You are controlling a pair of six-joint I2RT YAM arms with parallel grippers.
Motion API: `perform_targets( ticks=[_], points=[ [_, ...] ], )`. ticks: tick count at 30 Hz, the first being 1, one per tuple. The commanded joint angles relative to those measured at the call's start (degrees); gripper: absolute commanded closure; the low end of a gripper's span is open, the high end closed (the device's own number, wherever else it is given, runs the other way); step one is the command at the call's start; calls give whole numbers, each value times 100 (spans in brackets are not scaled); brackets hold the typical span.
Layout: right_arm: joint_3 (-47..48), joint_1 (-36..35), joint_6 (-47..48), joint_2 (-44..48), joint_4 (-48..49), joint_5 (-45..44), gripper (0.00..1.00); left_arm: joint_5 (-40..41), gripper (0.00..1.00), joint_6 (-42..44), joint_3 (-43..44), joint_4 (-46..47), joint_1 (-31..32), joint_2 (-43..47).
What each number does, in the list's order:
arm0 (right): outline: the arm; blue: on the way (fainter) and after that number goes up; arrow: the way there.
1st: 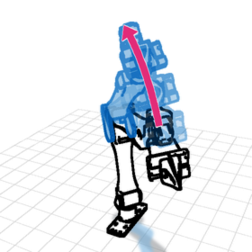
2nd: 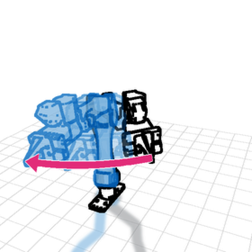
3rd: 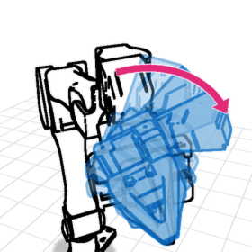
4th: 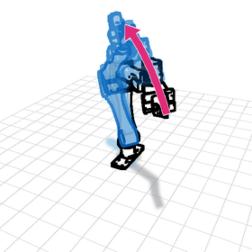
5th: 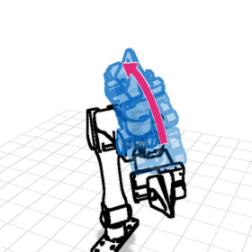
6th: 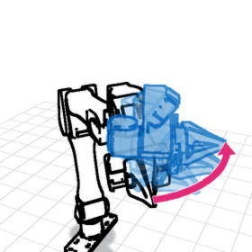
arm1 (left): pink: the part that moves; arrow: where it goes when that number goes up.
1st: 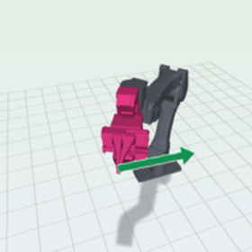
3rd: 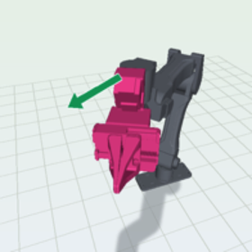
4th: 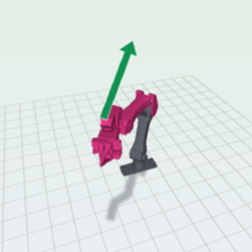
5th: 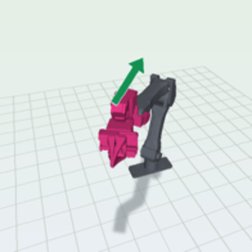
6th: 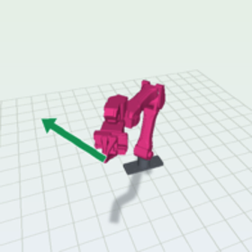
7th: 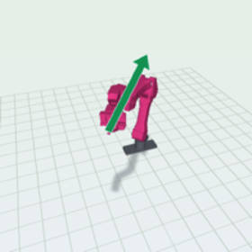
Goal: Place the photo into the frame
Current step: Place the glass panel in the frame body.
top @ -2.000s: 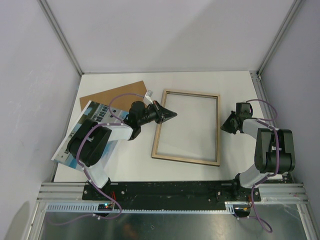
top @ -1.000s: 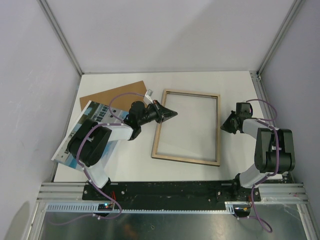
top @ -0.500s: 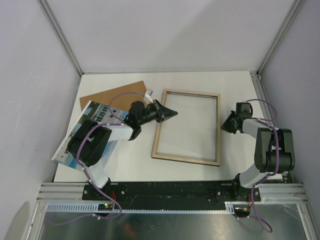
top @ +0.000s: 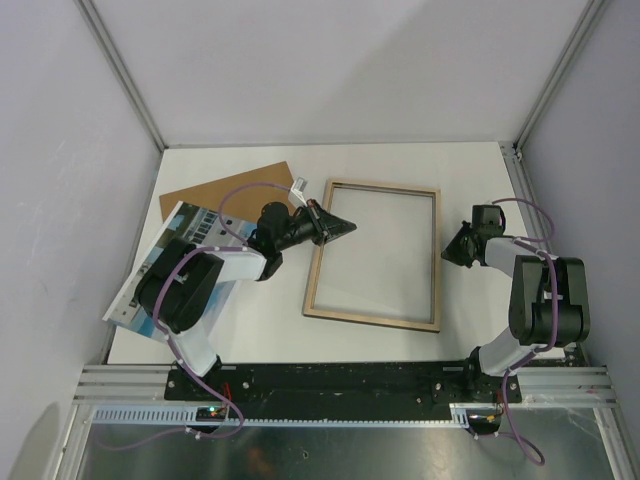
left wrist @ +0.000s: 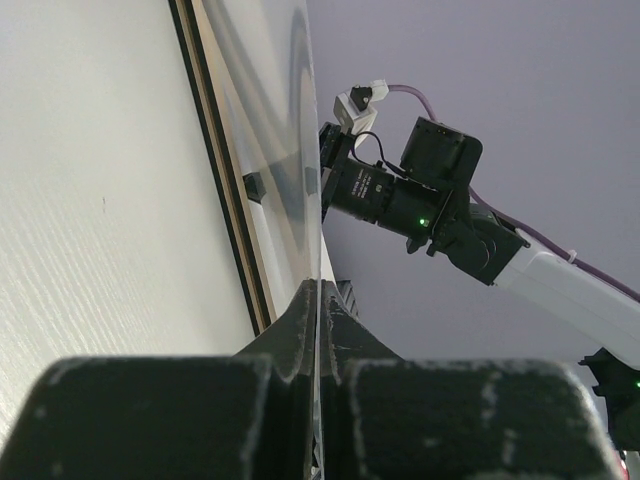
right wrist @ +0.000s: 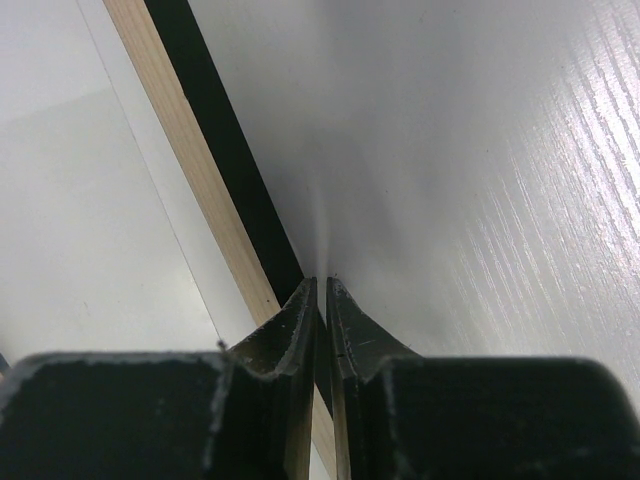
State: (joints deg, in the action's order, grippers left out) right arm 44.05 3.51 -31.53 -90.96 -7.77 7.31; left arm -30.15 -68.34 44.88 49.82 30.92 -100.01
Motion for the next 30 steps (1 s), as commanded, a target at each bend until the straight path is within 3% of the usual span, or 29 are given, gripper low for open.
perform_targets(
  ticks=[1,30],
  points=[
    [-54,-6,50,-159,-154,-74,87,-85,100,163,181,431,46,-41],
    [-49,1,62,-172,-151,-98,87,-120,100,211,163,478,-45,-137]
  ],
)
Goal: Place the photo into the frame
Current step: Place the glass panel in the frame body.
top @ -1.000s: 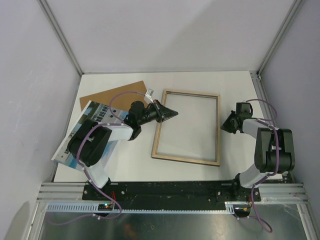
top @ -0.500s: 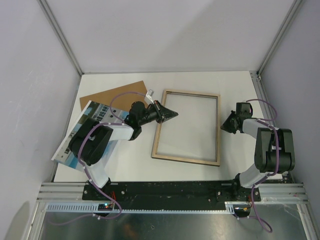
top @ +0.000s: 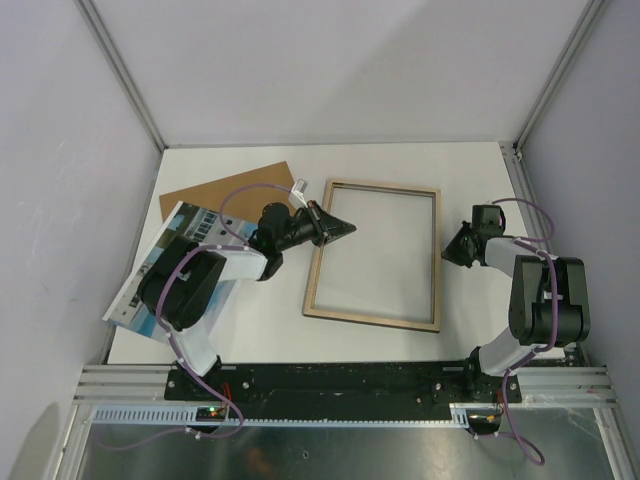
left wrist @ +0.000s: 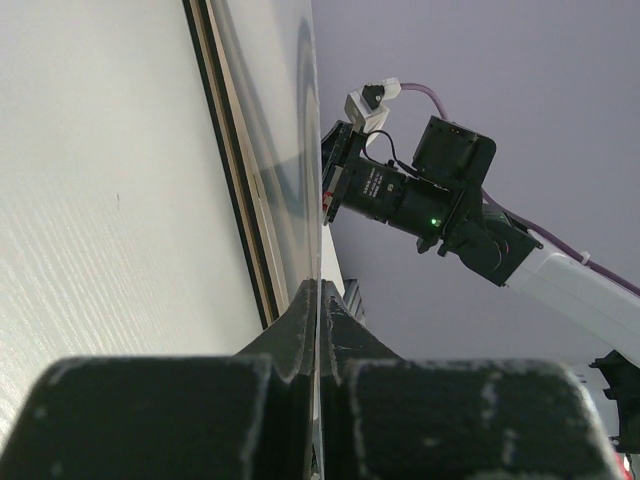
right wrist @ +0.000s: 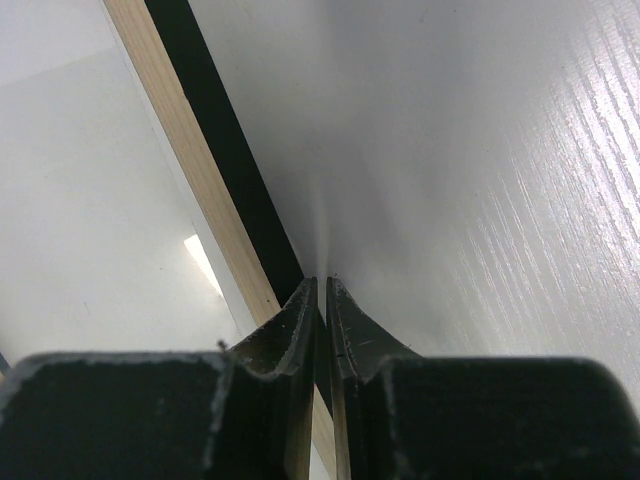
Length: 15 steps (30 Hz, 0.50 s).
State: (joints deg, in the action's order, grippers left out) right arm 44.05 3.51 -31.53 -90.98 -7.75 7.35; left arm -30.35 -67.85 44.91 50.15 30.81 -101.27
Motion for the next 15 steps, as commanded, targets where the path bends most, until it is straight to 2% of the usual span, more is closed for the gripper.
perform_targets(
  ticks=[1,15],
  points=[
    [-52,1,65,-172,-150,-103,87,-102,100,161,156,453,-37,-13],
    [-53,1,68,-195,-148,-111,87,-146,100,118,132,565,-110,-118]
  ],
)
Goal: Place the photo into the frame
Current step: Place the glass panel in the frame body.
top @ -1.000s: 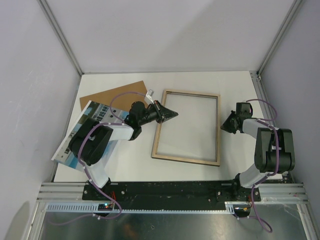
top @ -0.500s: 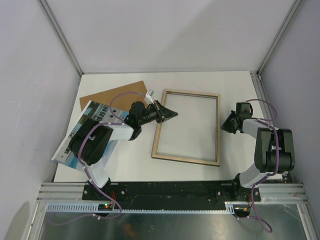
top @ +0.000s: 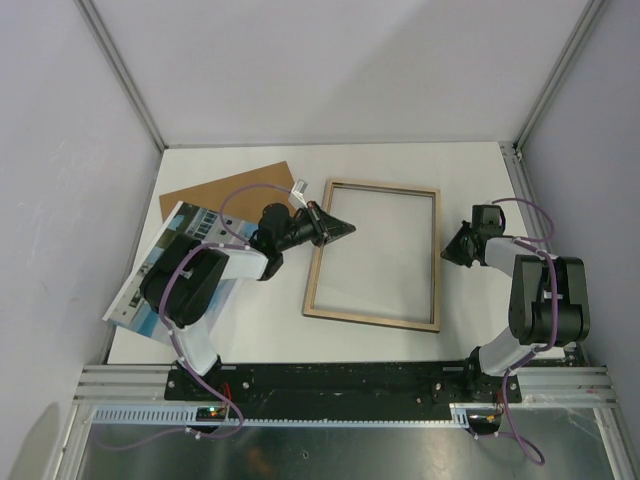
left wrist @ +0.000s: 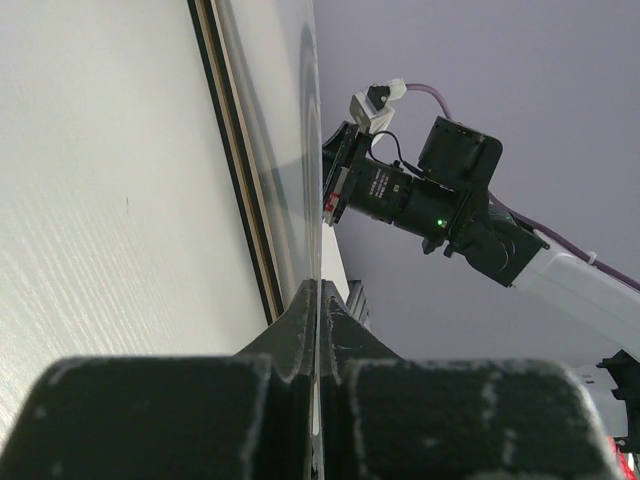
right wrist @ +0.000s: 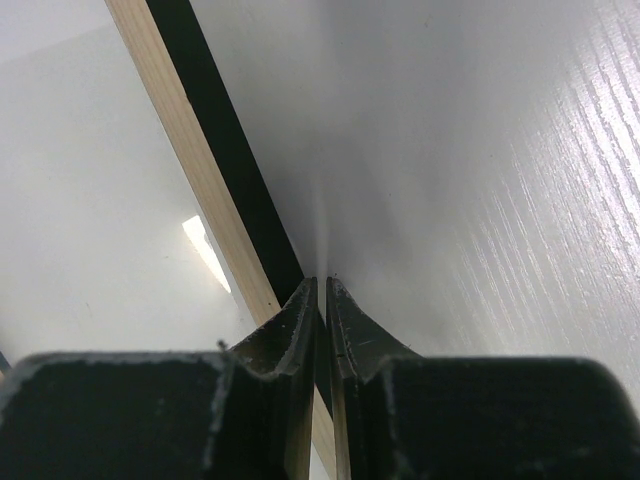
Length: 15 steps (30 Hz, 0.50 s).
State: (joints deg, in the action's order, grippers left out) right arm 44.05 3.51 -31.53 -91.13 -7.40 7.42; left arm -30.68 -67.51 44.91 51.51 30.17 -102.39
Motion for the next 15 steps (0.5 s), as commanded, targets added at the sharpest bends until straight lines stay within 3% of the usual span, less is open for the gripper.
perform_targets(
  ticks=[1,15],
  points=[
    [-50,1,68,-183,-174,-114,87,-109,100,81,128,439,-47,-8],
    [-53,1,76,-194,-182,-117,87,-125,100,43,-97,631,-137,7]
  ],
)
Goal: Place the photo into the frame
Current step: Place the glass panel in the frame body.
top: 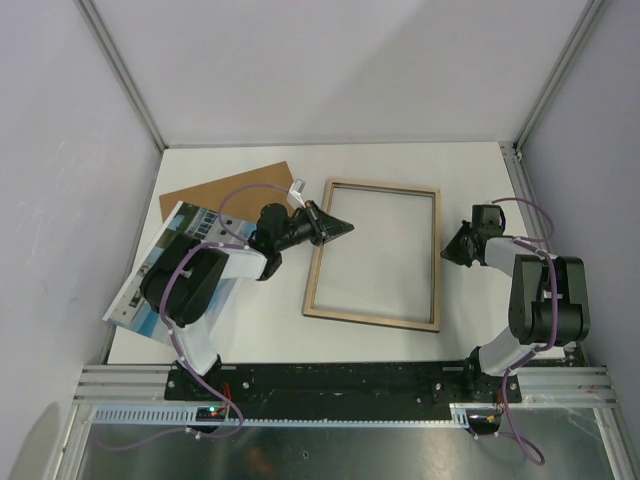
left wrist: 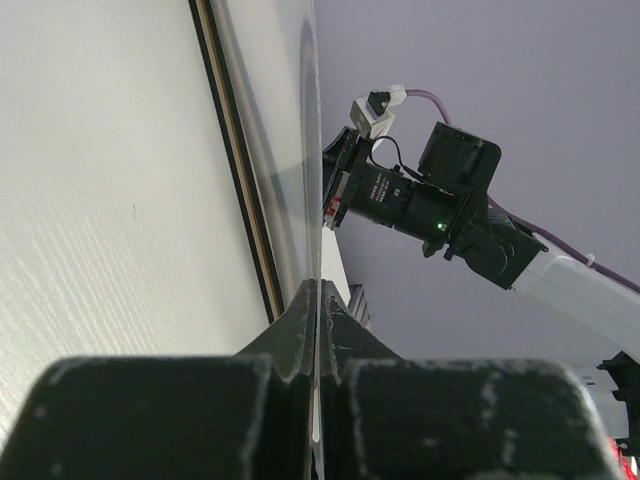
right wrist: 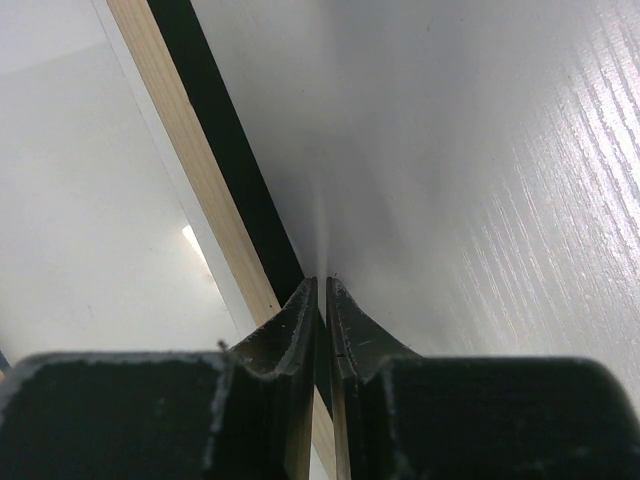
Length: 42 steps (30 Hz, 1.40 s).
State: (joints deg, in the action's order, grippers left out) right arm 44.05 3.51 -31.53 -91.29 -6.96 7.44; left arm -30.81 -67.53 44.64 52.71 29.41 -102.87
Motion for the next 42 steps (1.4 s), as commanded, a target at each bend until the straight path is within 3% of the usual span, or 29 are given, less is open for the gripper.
perform_targets(
  ticks=[1,22,42],
  points=[
    [-50,-4,76,-179,-231,-124,87,-120,100,42,-88,529,-68,51],
    [-50,-43,78,-258,-200,-129,87,-246,100,-399,-412,1513,26,-396],
    [-47,-43,81,-288,-182,-112,87,-145,100,-394,-372,1846,20,-771]
  ],
)
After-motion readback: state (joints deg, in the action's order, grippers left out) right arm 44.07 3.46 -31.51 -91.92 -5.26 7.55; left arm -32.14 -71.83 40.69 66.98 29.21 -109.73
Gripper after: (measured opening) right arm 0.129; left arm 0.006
